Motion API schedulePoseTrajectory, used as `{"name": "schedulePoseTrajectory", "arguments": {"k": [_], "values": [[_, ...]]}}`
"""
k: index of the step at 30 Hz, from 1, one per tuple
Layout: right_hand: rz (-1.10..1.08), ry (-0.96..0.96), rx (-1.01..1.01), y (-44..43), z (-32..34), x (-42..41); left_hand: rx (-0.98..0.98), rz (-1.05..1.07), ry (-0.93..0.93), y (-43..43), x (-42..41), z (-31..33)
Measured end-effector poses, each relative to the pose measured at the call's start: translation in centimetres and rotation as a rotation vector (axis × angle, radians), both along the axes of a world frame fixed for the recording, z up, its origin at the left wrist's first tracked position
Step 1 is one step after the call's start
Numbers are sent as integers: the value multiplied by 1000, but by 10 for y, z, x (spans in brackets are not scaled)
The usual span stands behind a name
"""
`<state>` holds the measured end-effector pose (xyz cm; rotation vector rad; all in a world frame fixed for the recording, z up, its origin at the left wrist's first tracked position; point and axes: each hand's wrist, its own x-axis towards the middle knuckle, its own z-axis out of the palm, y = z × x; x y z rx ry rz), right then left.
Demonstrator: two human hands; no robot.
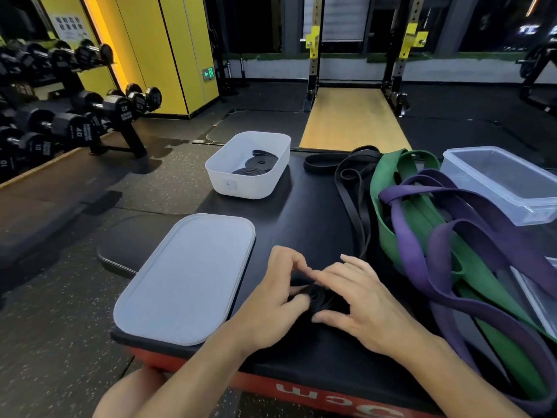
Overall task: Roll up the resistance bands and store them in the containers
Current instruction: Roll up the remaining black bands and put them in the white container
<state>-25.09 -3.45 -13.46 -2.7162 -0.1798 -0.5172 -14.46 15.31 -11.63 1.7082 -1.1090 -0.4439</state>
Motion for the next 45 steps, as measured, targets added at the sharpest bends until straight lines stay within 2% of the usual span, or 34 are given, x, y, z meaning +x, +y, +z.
{"name": "schedulePoseTrajectory", "arguments": {"k": [5,8,13,16,21,26,33,45], "values": [[-53,9,-105,0,-3,-1,15,70,-80,-5,-2,-7],[-153,-24,-74,2,-1,3,27,202,-253,-8,-1,-10],[-289,-73,-109,13,1,15,11,348,-205,-11,0,-14],[-296,-101,-112,20,0,21,23,311,-138,-10,0,-11],[-179,71,-45,5,4,14,56,287,-58,-8,3,-10],[-137,-87,-89,-5,11,-11,73,267,-136,-10,4,-14],[-61,-51,-162,-17,7,-21,56,232,-165,-9,5,-14],[-91,-121,-227,-9,15,-21,57,235,-155,-9,4,-12]]}}
